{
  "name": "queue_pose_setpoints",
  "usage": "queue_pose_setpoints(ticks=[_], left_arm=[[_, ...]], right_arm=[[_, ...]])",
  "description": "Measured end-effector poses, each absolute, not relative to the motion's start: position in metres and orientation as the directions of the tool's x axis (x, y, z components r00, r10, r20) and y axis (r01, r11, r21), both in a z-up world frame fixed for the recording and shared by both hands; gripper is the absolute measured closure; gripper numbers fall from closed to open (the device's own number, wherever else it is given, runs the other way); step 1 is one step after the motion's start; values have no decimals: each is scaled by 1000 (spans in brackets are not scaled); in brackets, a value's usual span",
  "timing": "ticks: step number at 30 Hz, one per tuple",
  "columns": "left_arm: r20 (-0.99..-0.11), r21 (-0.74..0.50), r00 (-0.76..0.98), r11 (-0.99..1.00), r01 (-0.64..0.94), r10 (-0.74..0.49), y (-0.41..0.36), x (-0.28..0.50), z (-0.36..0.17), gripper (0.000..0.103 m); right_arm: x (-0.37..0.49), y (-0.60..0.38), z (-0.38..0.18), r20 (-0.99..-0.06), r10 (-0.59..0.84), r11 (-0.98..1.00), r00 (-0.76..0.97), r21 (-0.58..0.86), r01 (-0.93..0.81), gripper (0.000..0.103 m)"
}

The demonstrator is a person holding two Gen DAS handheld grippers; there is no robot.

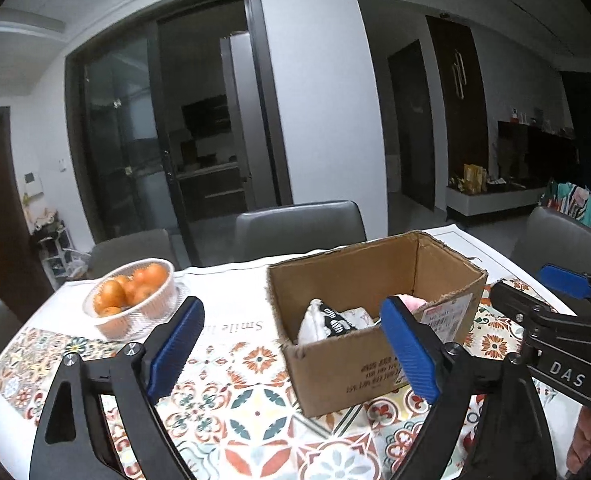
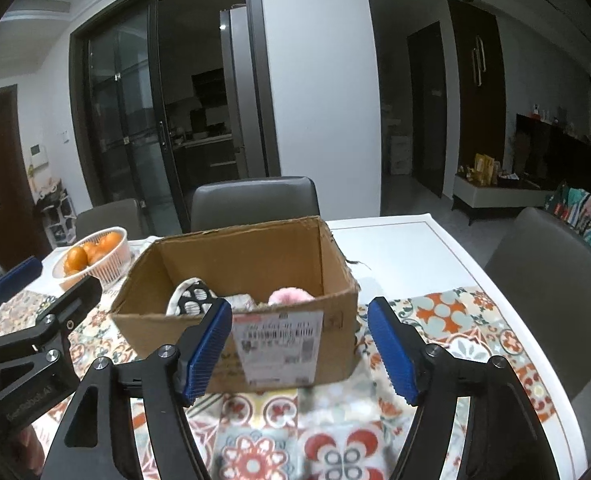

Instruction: Organize soft objects

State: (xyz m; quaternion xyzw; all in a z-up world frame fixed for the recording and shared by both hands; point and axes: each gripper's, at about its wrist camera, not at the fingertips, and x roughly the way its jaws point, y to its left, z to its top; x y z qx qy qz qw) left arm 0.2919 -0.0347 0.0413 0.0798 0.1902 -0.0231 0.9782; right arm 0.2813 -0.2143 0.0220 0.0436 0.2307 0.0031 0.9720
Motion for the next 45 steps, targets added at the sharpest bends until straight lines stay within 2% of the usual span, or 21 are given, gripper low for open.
queue_pose_setpoints(ticks=[12,17,25,45], left_arm=[[-289,133,956,991,-7,45,-14,198,66,0],[-272,129,961,991,-19,54,-7,162,69,0],[-265,128,962,991,-29,63,0,114,66,0],[-278,113,960,994,-8,39,10,73,52,0]], right_arm=[[200,-198,40,-402,-9,997,916,65,39,19],[163,-196,42,-398,6,995,918,94,34,18],[114,-192,42,-390,-26,997,921,55,52,15],[62,-178,35,-354,-81,995,932,27,97,15]])
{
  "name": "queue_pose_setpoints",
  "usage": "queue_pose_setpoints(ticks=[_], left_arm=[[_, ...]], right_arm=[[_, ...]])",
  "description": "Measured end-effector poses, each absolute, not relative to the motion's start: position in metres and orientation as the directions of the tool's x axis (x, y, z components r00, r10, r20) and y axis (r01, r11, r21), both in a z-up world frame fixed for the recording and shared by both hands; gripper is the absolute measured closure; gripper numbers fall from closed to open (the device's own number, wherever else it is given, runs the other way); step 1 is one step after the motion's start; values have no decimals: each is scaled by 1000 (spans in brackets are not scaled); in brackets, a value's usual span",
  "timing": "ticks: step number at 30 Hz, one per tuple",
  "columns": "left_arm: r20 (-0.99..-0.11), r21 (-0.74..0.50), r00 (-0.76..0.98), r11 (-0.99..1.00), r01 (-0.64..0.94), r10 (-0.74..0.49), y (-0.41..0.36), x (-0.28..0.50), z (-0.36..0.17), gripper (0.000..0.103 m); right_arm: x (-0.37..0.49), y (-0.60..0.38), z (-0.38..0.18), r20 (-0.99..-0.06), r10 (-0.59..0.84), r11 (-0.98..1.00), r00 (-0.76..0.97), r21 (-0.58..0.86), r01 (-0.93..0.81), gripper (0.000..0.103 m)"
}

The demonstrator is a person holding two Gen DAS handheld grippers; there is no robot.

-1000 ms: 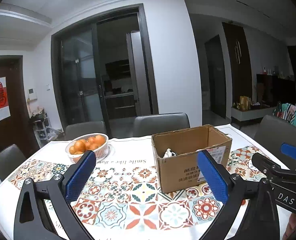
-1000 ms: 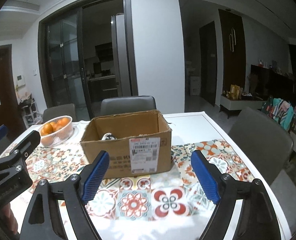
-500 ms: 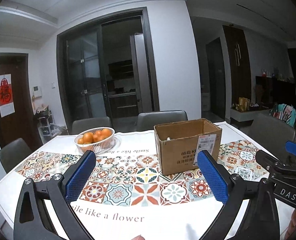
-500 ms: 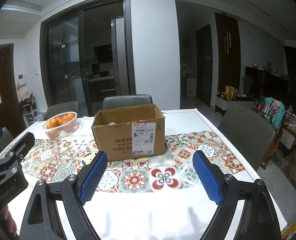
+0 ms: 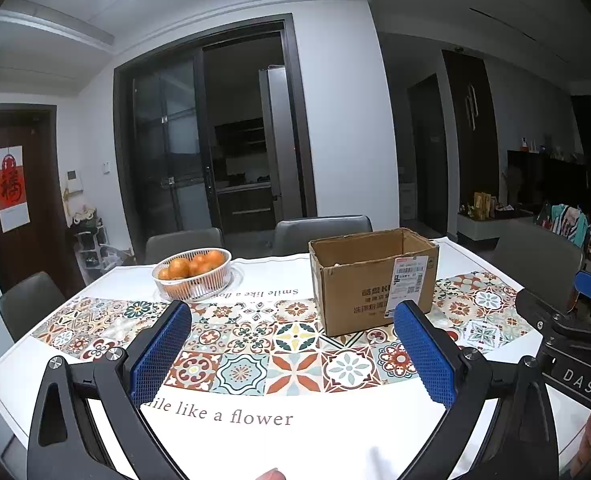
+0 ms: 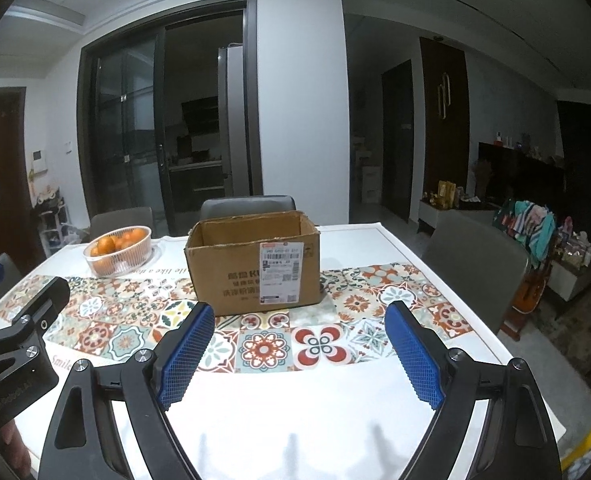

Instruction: Organize soft objects

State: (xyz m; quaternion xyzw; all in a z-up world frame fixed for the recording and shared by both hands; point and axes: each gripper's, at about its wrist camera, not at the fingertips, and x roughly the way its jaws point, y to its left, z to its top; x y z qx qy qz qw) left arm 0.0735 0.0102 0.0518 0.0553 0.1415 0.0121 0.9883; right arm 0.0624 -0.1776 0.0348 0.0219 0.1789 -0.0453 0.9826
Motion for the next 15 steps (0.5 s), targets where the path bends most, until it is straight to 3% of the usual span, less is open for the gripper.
queue_pose_setpoints(ticks=[15], left_arm=[[-299,90,954,996,17,11,14,71,44,0]], right_arm=[[59,-178,29,-361,-96,994,927,19,110,15]])
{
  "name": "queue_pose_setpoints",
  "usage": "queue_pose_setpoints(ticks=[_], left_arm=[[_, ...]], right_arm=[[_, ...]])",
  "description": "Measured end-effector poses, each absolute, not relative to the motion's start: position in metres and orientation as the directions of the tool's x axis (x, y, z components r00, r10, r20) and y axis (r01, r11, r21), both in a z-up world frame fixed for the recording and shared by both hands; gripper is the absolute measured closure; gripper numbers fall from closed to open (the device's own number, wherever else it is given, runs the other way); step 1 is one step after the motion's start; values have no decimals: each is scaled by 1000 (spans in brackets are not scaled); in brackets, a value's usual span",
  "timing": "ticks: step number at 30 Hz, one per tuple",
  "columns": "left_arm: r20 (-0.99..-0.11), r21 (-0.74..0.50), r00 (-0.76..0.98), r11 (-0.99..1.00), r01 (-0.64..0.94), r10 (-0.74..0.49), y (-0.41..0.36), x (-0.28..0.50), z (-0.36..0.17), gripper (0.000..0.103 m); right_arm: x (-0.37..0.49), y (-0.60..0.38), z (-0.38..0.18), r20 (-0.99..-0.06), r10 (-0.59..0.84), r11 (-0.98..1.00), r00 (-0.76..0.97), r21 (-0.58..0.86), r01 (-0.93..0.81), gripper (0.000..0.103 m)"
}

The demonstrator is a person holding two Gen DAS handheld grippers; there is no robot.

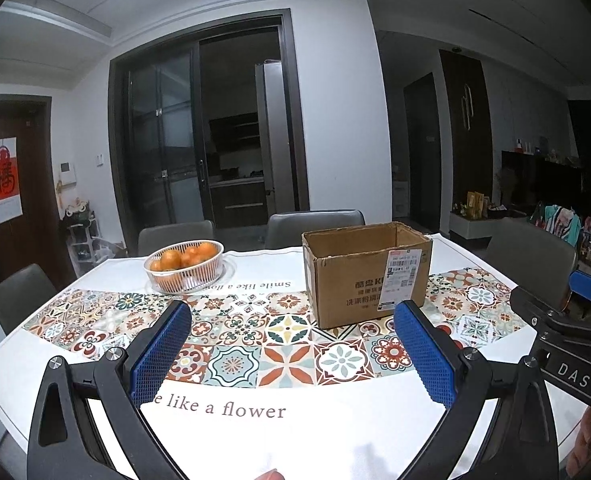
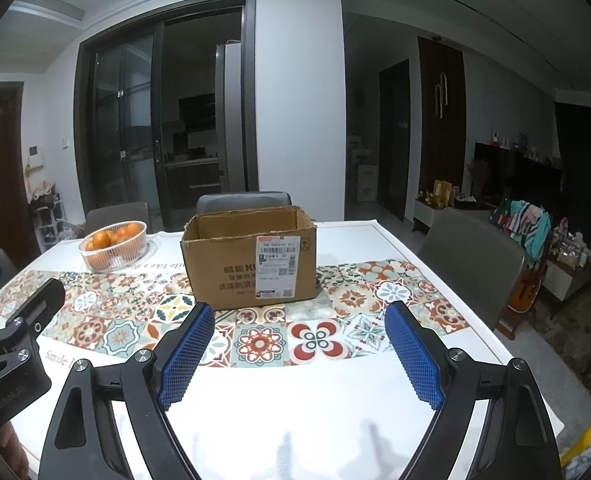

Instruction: Organize soft objects

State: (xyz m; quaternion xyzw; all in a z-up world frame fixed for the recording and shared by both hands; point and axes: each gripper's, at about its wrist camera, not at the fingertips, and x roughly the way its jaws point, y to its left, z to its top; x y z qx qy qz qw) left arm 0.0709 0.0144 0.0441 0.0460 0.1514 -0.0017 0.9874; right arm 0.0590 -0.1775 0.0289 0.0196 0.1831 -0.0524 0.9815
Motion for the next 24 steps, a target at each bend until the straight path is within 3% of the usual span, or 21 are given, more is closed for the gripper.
queue_pose_setpoints(ticks=[24], left_arm=[[-293,98,956,995,22,8,13,70,43,0]], right_arm=[[59,-180,30,-365,-92,994,926,28,110,15]])
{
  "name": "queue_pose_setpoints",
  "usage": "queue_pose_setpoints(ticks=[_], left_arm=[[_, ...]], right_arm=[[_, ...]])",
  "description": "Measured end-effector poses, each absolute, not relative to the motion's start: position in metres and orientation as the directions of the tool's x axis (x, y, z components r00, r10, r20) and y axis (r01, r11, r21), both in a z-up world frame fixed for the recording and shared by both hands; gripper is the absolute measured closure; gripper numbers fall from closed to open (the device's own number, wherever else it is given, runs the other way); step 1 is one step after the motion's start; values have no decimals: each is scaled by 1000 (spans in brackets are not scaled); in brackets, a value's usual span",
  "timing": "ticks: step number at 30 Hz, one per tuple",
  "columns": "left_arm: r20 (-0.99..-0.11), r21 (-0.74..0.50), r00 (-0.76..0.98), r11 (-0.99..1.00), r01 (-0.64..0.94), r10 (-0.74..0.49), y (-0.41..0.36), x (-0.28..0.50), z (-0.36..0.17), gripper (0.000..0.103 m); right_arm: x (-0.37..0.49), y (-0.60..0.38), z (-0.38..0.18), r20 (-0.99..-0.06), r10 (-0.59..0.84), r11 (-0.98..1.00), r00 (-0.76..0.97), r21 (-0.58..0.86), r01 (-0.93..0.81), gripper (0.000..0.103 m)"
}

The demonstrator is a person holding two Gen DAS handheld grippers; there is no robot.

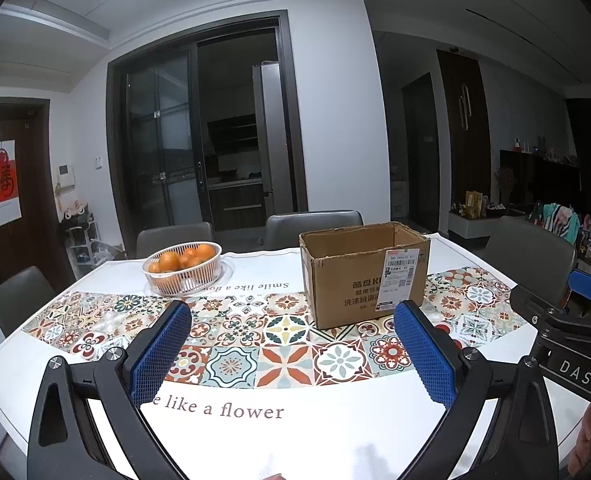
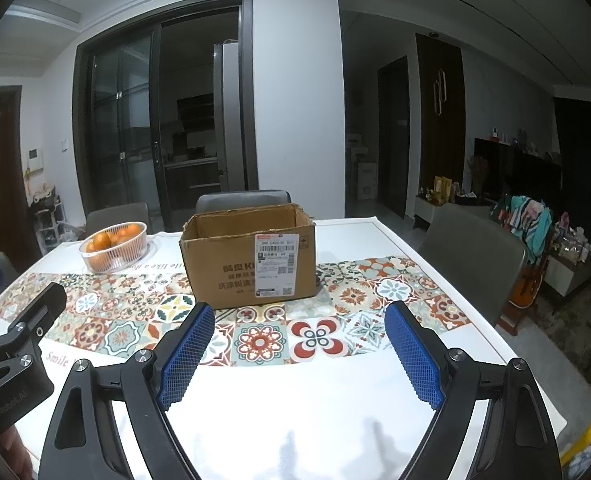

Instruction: Organize soft objects

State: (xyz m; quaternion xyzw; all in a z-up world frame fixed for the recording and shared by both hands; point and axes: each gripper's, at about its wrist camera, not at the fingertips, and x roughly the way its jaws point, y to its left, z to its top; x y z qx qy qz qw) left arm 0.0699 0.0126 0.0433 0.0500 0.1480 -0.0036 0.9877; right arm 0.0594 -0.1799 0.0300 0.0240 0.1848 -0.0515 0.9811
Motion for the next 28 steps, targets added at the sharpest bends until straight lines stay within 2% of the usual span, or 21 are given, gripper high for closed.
queue_pose_setpoints(ticks=[28], left_arm=[[-296,100,955,995,19,12,14,74,38,0]], right_arm=[[61,-179,25,-380,-86,994,921,29,105,15]])
